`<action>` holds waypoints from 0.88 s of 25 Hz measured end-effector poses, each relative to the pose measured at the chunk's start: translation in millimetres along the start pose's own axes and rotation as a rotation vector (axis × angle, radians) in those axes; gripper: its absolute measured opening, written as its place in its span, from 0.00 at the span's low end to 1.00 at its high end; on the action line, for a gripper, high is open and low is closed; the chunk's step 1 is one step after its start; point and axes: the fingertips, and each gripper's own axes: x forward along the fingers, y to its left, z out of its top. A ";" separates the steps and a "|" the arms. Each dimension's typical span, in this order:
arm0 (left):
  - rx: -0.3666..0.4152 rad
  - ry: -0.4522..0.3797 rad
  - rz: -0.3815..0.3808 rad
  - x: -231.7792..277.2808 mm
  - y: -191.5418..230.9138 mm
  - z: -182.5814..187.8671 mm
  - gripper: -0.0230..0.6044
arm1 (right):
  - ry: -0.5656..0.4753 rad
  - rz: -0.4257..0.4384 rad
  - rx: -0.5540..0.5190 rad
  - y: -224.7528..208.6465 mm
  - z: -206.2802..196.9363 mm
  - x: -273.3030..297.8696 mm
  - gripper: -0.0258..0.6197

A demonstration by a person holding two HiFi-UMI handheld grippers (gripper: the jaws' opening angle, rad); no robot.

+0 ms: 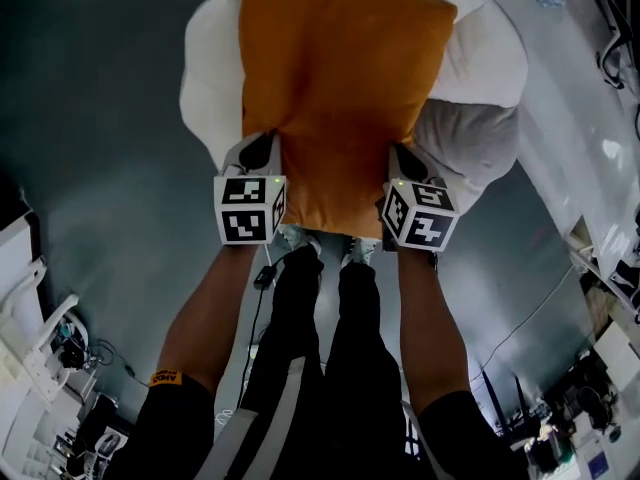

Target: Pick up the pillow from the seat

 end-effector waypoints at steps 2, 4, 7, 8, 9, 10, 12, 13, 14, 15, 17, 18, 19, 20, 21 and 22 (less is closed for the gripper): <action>-0.008 -0.006 0.002 -21.0 -0.6 7.9 0.04 | -0.008 0.007 0.004 9.6 8.6 -17.2 0.05; -0.018 -0.015 0.007 -41.5 -5.1 17.9 0.04 | -0.015 0.017 0.003 15.6 17.2 -36.8 0.05; -0.023 -0.030 0.011 -70.1 -16.2 33.8 0.04 | -0.026 0.028 0.000 20.5 27.4 -66.2 0.05; -0.020 -0.037 0.010 -79.8 -20.5 38.4 0.04 | -0.030 0.030 0.001 21.6 30.0 -76.2 0.05; -0.015 -0.045 0.008 -89.9 -24.6 42.9 0.04 | -0.035 0.033 0.001 23.3 32.7 -86.5 0.05; -0.012 -0.056 0.007 -100.6 -28.2 47.5 0.04 | -0.040 0.037 -0.001 25.6 35.9 -97.1 0.05; -0.014 -0.082 0.010 -122.4 -34.2 57.0 0.04 | -0.054 0.047 -0.012 31.6 42.9 -118.9 0.05; -0.019 -0.095 0.014 -133.1 -37.5 62.0 0.04 | -0.061 0.053 -0.020 34.3 46.5 -130.3 0.05; -0.025 -0.108 0.018 -143.7 -41.7 67.0 0.04 | -0.070 0.059 -0.027 36.2 50.2 -142.2 0.05; -0.031 -0.120 0.022 -154.5 -46.8 72.2 0.04 | -0.079 0.065 -0.032 37.4 54.0 -154.6 0.05; -0.039 -0.147 0.026 -176.9 -58.2 82.8 0.04 | -0.100 0.077 -0.037 39.0 62.4 -180.4 0.05; -0.044 -0.161 0.028 -188.2 -64.0 87.6 0.04 | -0.109 0.084 -0.043 39.9 66.8 -193.1 0.05; -0.049 -0.174 0.031 -199.5 -69.8 91.5 0.04 | -0.117 0.091 -0.050 40.7 70.8 -205.4 0.05; -0.055 -0.185 0.035 -210.7 -75.8 94.3 0.04 | -0.123 0.097 -0.059 41.3 74.0 -217.5 0.05; -0.061 -0.194 0.041 -221.6 -82.1 96.2 0.04 | -0.127 0.102 -0.067 41.6 76.5 -229.3 0.05; -0.069 -0.203 0.048 -232.0 -88.6 97.7 0.04 | -0.130 0.107 -0.076 41.4 78.8 -240.9 0.05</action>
